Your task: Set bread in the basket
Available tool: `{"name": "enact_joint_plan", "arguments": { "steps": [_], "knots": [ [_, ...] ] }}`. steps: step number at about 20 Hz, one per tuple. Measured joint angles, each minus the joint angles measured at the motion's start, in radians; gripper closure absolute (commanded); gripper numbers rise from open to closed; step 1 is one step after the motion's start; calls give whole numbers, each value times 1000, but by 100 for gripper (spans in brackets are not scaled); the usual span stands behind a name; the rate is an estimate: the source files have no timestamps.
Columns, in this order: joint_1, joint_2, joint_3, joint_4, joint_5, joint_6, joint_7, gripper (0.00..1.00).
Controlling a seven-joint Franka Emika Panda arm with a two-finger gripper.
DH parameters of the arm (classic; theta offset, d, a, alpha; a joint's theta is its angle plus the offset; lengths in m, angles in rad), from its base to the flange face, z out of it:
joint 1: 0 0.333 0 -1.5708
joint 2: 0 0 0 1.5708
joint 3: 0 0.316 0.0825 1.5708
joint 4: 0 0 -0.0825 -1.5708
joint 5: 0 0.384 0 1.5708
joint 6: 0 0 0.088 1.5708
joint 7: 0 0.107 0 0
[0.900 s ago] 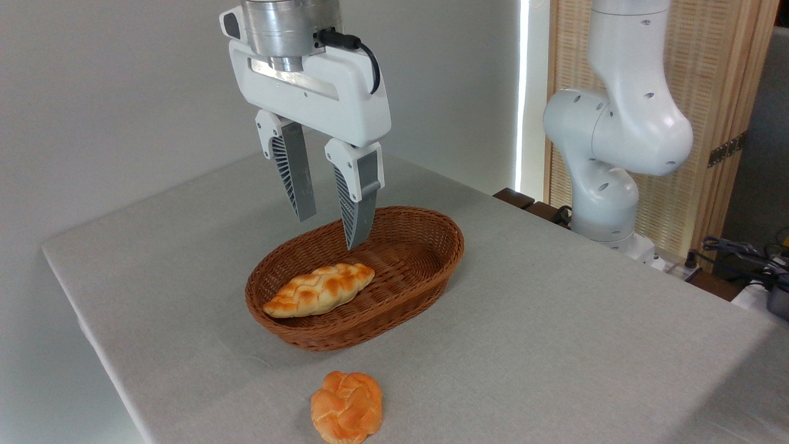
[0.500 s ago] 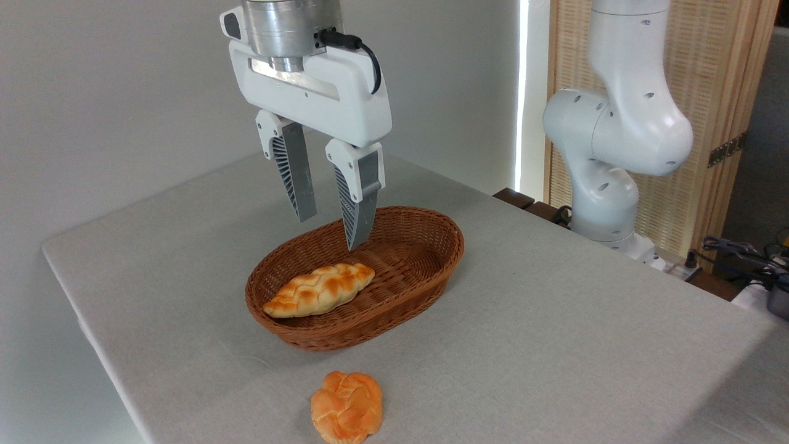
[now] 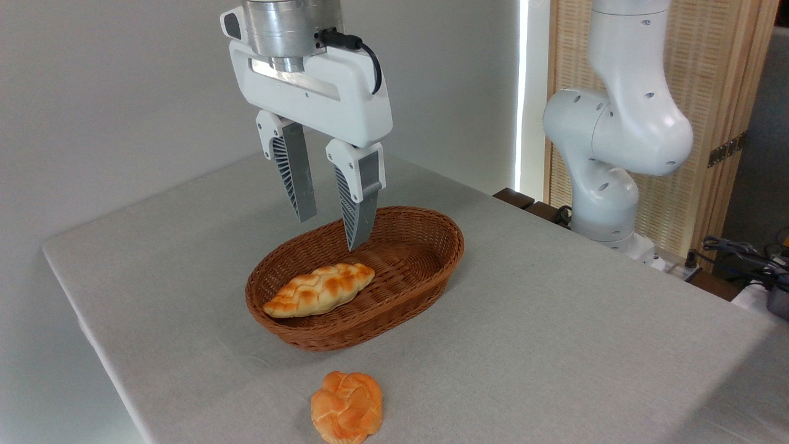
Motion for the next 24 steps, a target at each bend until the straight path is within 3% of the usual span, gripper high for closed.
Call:
{"name": "enact_joint_plan", "arguments": {
  "steps": [5, 16, 24],
  "knots": [
    [2, 7, 1, 0, 0, 11, 0, 0],
    [11, 111, 78, -53, 1, 233, 1, 0],
    [17, 179, 80, -145, 1, 357, 1, 0]
  ]
}}
